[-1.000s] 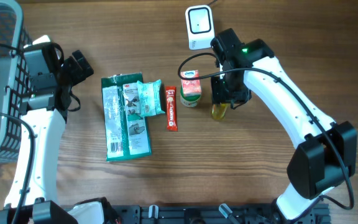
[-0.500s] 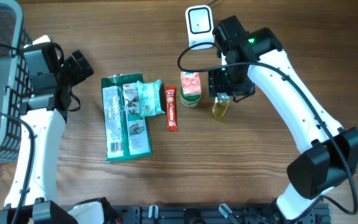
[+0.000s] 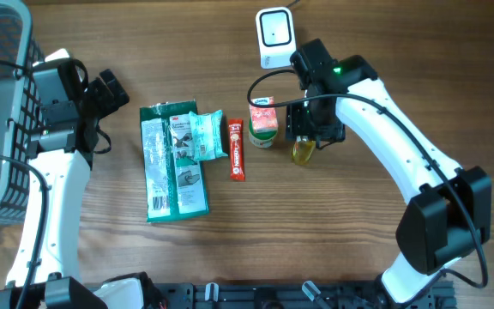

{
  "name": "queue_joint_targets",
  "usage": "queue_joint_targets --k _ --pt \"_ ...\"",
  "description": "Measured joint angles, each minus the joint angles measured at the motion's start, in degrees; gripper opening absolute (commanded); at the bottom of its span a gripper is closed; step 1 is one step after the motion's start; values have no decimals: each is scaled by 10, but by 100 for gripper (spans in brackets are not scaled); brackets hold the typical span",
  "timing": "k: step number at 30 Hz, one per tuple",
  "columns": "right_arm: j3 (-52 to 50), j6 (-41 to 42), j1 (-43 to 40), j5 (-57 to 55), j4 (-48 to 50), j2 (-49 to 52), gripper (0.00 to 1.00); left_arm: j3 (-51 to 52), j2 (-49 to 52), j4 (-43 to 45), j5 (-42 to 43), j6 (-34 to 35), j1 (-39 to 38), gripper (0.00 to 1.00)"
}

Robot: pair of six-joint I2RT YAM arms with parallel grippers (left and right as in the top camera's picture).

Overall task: Scan the item barcode
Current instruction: 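Lower the right gripper around the oil bottle neck and close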

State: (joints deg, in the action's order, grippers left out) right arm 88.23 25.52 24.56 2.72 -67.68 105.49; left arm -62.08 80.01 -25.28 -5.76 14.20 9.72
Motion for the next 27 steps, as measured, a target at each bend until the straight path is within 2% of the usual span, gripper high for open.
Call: queue_joint_targets --k 2,8,27 --pt "-8 1 0 0 9 0 63 0 0 0 0 0 0 100" --pt "-12 2 0 0 22 0 62 0 0 0 0 0 0 100" --pt "-42 2 0 0 48 0 63 0 0 0 0 0 0 100"
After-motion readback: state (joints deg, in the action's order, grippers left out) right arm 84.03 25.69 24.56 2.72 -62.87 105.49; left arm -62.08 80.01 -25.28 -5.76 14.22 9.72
